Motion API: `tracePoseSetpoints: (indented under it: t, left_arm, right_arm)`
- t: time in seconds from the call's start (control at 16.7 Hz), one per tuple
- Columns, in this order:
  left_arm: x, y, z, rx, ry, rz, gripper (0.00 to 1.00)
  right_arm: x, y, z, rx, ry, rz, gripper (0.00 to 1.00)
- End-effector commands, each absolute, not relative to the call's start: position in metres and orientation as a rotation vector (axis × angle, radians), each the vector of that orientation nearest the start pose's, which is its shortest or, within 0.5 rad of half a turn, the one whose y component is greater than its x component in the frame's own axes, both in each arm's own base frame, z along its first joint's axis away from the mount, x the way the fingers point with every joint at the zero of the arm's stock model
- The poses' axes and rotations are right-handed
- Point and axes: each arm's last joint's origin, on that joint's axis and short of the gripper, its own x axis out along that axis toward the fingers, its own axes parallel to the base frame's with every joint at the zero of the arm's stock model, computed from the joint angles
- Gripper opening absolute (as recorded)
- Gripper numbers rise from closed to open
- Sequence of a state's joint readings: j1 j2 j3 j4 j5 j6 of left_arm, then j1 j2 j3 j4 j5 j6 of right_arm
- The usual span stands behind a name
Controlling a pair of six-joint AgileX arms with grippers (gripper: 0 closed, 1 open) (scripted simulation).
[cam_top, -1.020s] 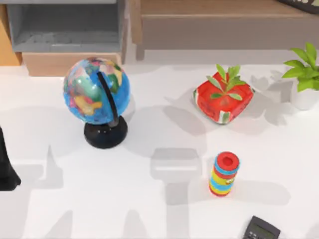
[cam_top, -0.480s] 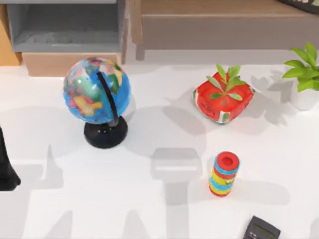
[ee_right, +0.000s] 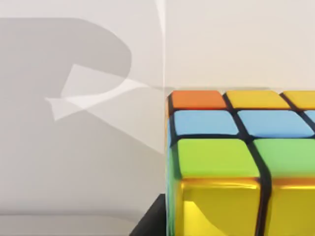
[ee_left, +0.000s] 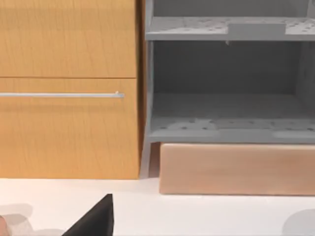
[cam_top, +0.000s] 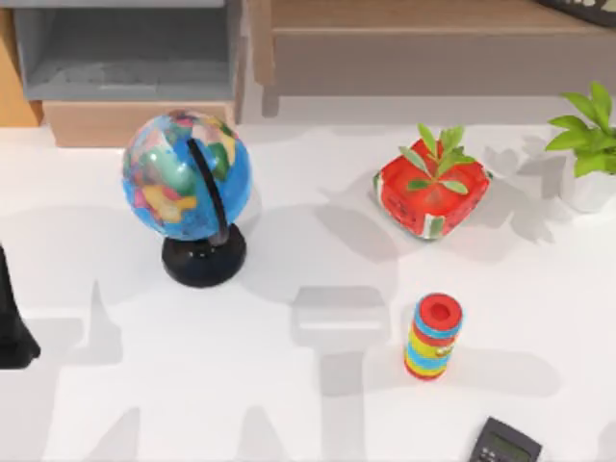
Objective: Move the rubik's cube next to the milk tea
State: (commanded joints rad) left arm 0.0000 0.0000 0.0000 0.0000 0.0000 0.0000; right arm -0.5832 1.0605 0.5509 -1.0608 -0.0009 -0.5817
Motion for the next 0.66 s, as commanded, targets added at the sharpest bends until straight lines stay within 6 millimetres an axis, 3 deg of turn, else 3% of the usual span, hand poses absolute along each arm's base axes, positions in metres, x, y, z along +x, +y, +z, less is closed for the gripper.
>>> tracePoseSetpoints:
  t: [0.3,0.66]
  left_arm:
    - [0.1057,-0.0012,0.16,0.0,0.0,0.0,1.0]
    - [0.1057,-0.0012,0.16,0.0,0.0,0.0,1.0]
  right_arm:
    - [0.117,-0.0771,0.164,0.009,1.569,-0.006,0.98]
    - [0.117,-0.0771,0.164,0.009,1.569,-0.006,1.0]
